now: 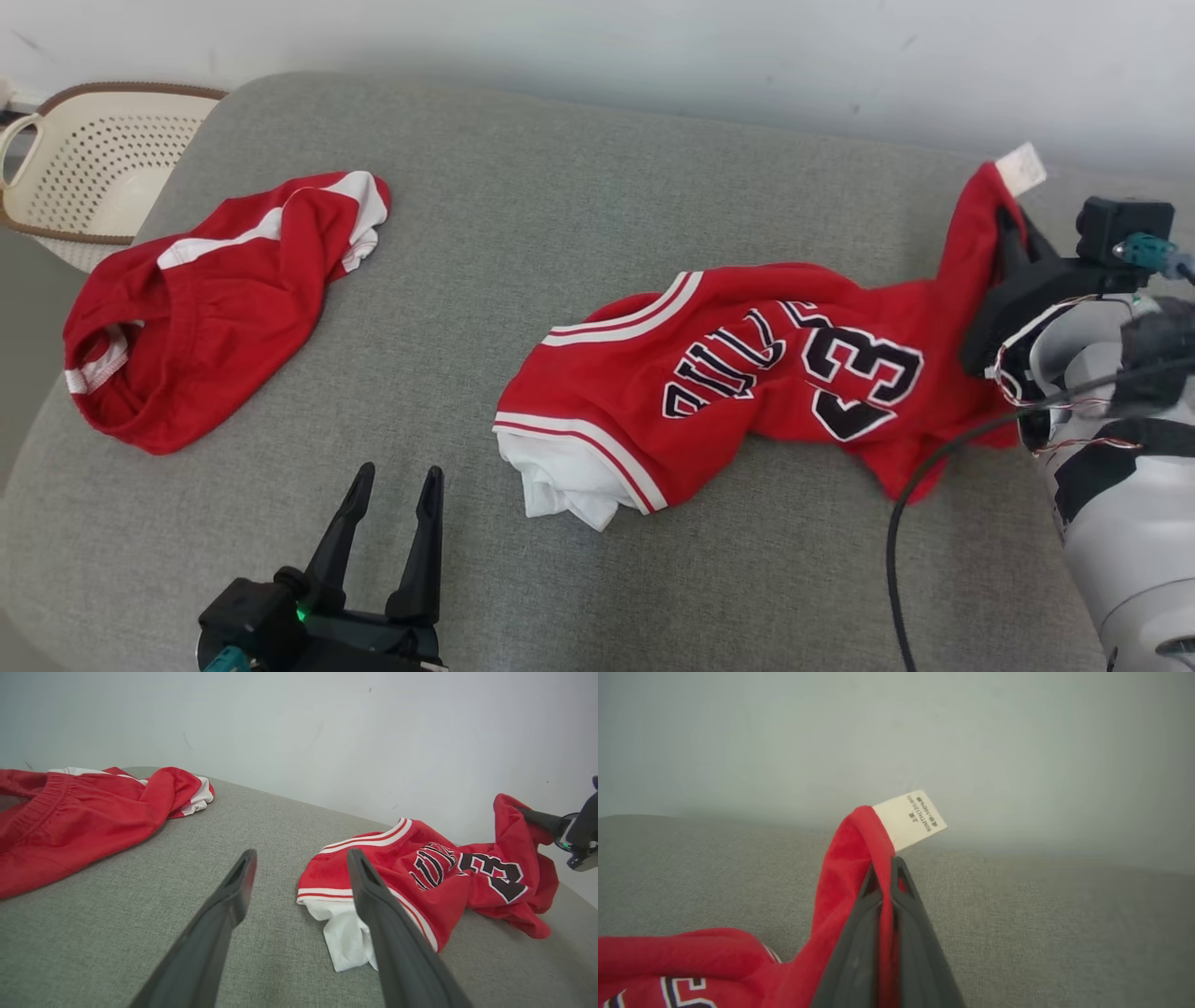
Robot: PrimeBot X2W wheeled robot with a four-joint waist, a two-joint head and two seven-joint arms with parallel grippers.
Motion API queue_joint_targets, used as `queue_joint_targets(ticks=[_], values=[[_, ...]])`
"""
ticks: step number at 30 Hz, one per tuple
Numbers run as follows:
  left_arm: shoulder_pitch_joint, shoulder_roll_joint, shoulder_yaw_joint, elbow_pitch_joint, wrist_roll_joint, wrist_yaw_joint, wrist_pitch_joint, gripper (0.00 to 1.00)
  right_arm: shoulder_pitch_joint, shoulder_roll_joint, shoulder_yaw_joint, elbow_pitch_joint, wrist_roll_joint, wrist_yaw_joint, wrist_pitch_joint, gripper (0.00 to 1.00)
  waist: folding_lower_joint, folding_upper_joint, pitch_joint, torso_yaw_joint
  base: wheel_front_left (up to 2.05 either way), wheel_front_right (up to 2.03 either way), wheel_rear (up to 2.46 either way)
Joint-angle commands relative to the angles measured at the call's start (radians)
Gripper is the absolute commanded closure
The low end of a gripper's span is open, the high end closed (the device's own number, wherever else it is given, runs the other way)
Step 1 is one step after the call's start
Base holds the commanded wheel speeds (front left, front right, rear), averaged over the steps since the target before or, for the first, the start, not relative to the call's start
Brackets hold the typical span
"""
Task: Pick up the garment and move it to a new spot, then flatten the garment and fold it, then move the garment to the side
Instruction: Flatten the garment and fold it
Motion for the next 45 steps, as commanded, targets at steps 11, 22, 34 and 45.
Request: queue_joint_targets(ticks=[11,22,34,45], values=[[0.032,0.000,0.012,0.010,0.010,0.013,-0.004,0.00,-0.009,-0.001,0.018,0.092,-0.039,-0.001,-0.078,0.00,-0.0001,-0.0001,-0.048,-0.044,0.00,0.00,0.00],[0.059,0.000,0.025,0.006,0.022,0.010,-0.004,0.00,0.284,0.060,0.033,-0.375,0.071,-0.001,-0.091,0.00,-0.0001,-0.0001,-0.071,-0.115,0.00,0.00,0.00],[0.066,0.001,0.048,0.033,0.041,-0.005,-0.004,0.00,0.608,0.134,0.009,-0.750,0.083,-0.001,-0.089,0.00,-0.0001,-0.0001,-0.071,-0.152,0.00,0.00,0.00],[0.071,0.001,0.039,0.120,0.039,-0.013,-0.004,0.00,0.760,0.190,0.007,-0.843,0.057,-0.001,-0.083,0.00,-0.0001,-0.0001,-0.079,-0.171,0.00,0.00,0.00]])
